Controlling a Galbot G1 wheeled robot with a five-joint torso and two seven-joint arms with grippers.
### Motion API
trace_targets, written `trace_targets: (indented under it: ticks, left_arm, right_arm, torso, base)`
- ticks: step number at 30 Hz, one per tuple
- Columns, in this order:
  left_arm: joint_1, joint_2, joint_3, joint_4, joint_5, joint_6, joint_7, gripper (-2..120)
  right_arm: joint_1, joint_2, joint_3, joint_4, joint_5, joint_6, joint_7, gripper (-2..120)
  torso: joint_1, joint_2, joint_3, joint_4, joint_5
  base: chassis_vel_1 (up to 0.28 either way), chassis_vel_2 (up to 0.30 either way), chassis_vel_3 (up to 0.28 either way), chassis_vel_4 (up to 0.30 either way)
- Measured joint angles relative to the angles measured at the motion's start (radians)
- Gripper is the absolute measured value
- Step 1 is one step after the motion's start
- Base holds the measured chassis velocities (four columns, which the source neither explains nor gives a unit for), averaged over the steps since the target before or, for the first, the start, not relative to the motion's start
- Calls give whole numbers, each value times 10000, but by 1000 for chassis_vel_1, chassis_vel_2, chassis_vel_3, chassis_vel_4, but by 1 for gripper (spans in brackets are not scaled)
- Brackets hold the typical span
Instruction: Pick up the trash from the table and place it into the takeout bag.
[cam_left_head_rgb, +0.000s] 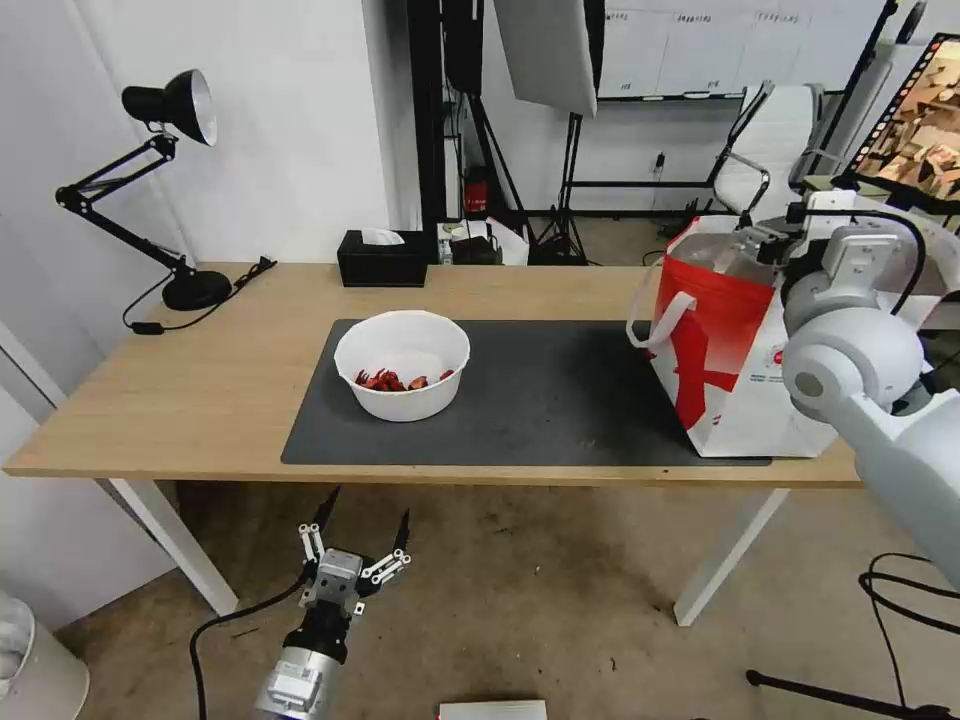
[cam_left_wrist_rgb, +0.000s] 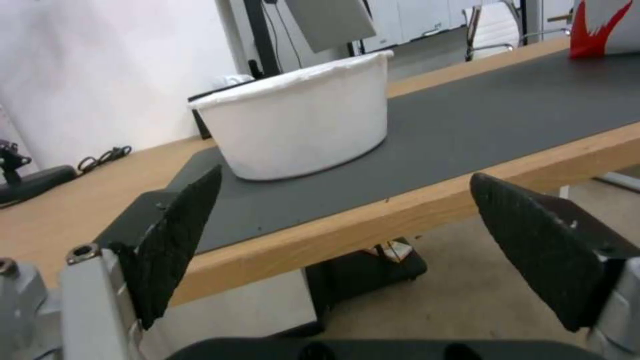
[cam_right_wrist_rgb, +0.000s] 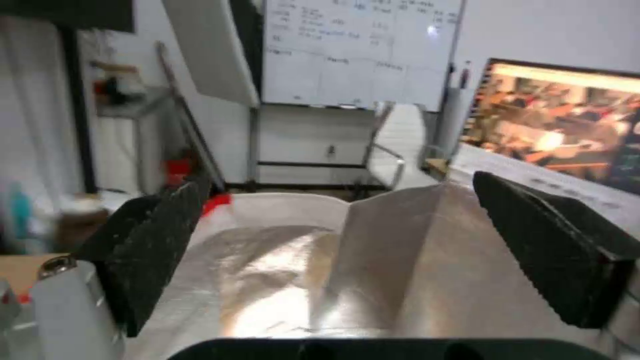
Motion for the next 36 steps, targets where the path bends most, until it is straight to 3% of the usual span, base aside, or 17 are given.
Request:
trace_targets:
  ticks: [7,10,14,18,20,24,26,29,36]
  left_arm:
    - [-107,-45,2,-68,-10,0,6,100]
    - [-77,-146,-48,-125,7,-87,3,100]
    - [223,-391,-273,-320,71,-207,-23,100]
    - [285,-442,-342,-392,78,-228,-38,100]
    - [392,-486,-436,-443,81,-293,-46,100]
    - [409,-499,-455,-464,83,-307,-49,100]
    - [395,-527,-436,-463,85,-322,-51,100]
    - [389,-577,-405,-415,90,-348,-52,100]
    - [349,-592,-389,-331,91,-373,-54,100]
  right_arm:
    - [-1269,-221,790,942,1124,1555,-1748,100]
    - [-2396,-362,1193,1922,1319,2785,-3443,100]
    - [-3177,-147,1262,2574,1288,3221,-4514,100]
    - [-4162,23,1504,3010,1004,3481,-4942,100]
    - [-5750,394,1763,3311,258,3976,-5530,100]
    - [-7180,878,2120,3367,-886,4367,-5829,100]
    - [-8576,1471,2484,3023,-2535,5157,-6286,100]
    - [-9766,2007,2760,2570,-3534,5811,-6734,100]
    - [-11211,2897,3050,2140,-4432,6254,-6809,100]
  torso:
    - [0,0,0,0,0]
    - [0,0,-1,-7,-2]
    - [0,0,0,11,-1]
    - [0,1,-1,0,-4]
    - [-1,0,-1,0,1]
    - [-1,0,-1,-1,0]
    - [-1,1,-2,0,-1]
    - [-1,0,-1,-3,2]
    - [-1,0,-1,-2,-1]
  base:
    - [0,0,0,0]
    - [0,0,0,0]
    - [0,0,0,0]
    - [0,0,0,0]
    - [0,0,0,0]
    - [0,0,0,0]
    - [0,0,0,0]
    - [0,0,0,0]
    - [0,0,0,0]
